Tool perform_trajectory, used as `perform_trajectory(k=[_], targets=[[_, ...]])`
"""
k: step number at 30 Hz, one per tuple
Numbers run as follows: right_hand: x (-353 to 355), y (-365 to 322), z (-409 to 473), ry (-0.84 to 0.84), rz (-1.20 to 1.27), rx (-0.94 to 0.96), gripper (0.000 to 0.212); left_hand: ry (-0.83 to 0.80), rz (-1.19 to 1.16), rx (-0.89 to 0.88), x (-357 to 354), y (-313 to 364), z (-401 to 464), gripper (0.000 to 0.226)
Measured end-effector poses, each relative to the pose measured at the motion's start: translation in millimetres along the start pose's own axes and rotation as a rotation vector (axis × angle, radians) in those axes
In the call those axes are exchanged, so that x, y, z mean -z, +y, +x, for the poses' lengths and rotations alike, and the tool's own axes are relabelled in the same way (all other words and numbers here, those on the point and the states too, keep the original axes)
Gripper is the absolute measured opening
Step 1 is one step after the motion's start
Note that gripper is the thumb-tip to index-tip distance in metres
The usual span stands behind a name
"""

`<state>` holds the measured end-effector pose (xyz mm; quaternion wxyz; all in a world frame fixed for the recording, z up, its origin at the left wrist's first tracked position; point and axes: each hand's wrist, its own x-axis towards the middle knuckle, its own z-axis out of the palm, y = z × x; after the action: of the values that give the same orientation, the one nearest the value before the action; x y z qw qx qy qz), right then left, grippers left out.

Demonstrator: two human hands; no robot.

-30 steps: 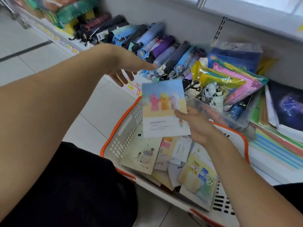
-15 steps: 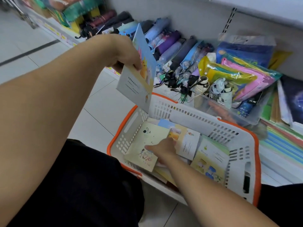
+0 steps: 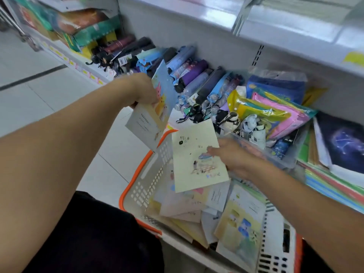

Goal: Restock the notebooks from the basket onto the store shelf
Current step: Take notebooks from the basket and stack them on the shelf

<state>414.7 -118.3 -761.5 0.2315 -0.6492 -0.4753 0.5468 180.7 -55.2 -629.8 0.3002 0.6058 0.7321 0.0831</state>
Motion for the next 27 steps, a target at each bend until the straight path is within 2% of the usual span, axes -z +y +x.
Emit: perform_trajectory(k=[3, 5, 7, 9, 10, 12, 15, 18, 20, 21, 23, 27], targets=[[64.1, -60.7, -28.5, 0.027, 0.309, 0.034, 0.02, 0.007, -0.191, 0.005, -5.3, 13.7, -1.2, 0.022], [86.4, -85.1, -43.5, 0.018, 0.414, 0.043, 0.018, -0.068, -0.508, 0.001, -12.3, 33.1, -6.4, 0.014], [99.5, -91.6, -50.7, 0.088, 0.453, 0.089, 0.019, -0.163, -0.847, -0.027, -18.1, 59.0, -14.8, 0.022], [106.8, -93.2, -57.8, 0.182, 0.437, 0.154, 0.024, -0.27, -1.047, -0.086, -20.8, 85.4, -26.5, 0.035], [109.3, -95.2, -61.0, 0.209, 0.423, 0.181, 0.023, -0.323, -1.07, -0.134, -22.5, 96.7, -32.9, 0.04], [114.9, -102.0, -68.2, 0.218, 0.446, 0.214, 0.024, -0.361, -1.069, -0.25, -28.8, 115.9, -40.5, 0.036], [127.5, -120.7, -82.8, 0.203, 0.555, 0.275, 0.03, -0.211, -1.135, -0.349, -33.5, 133.9, -43.5, 0.028], [146.8, -135.5, -105.2, -0.02, 0.52, 0.341, 0.024, -0.042, -1.17, -0.42, -21.6, 148.2, -46.7, 0.021], [157.9, -141.5, -118.9, -0.143, 0.433, 0.419, 0.026, -0.007, -1.182, -0.455, -10.2, 158.0, -51.2, 0.021], [162.4, -144.9, -122.4, -0.135, 0.424, 0.471, 0.028, -0.011, -1.198, -0.474, -5.8, 162.7, -53.4, 0.024], [168.7, -153.5, -123.3, -0.004, 0.46, 0.581, 0.027, -0.002, -1.184, -0.527, -1.2, 171.9, -58.9, 0.028], [187.2, -170.5, -117.2, 0.28, 0.548, 0.726, 0.021, 0.003, -0.912, -0.616, -2.2, 199.1, -69.2, 0.025]])
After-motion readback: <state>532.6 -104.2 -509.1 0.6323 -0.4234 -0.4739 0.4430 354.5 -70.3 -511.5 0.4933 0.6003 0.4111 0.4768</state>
